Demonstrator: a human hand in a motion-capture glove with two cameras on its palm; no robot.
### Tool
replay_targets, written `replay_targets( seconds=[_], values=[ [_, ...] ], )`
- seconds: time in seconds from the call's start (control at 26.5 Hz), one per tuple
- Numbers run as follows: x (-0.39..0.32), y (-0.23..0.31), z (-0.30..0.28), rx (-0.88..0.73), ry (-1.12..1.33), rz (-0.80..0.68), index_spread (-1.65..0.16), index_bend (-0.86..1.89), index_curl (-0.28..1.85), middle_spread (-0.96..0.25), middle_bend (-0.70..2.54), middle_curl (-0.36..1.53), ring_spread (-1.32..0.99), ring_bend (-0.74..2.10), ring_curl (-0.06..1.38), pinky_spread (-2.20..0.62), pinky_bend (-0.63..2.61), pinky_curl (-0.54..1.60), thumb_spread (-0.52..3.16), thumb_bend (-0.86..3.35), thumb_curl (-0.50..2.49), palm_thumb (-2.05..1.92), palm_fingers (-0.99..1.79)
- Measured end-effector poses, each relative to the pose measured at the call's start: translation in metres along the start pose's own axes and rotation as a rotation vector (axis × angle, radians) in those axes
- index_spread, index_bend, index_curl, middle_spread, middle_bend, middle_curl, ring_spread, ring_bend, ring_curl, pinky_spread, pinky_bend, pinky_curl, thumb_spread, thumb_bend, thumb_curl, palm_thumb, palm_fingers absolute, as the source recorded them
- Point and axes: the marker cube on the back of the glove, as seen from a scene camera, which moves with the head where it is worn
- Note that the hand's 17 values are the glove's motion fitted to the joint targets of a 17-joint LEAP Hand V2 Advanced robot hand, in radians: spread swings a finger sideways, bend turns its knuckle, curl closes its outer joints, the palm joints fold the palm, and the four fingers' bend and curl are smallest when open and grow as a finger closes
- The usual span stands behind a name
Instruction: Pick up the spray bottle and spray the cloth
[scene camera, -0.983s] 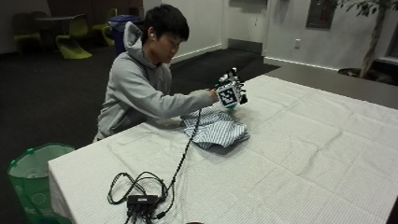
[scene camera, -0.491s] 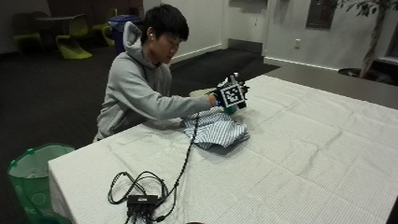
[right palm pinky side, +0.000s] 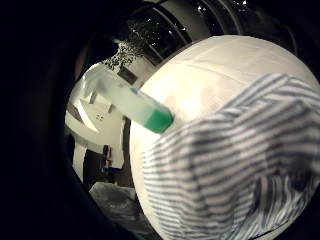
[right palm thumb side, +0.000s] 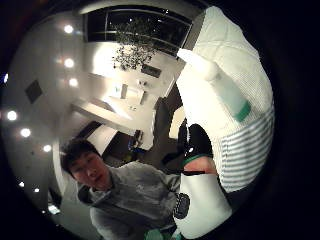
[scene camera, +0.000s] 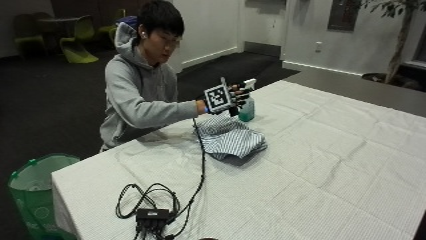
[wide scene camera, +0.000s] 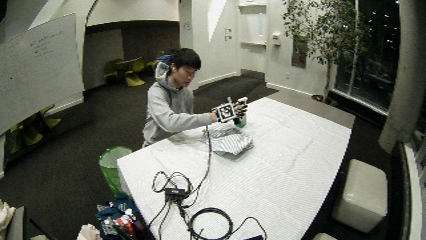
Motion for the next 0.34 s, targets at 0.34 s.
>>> replay_targets(
  seconds=[0.34],
  values=[
    [-0.001, 0.073, -0.054, 0.118, 0.157, 0.000, -0.33, 0.14, 0.29, -0.06, 0.23, 0.37, -0.07, 0.37, 0.34, 0.09, 0.53, 0.38, 0.81, -0.03, 0.65, 0.84, 0.33]
  ],
)
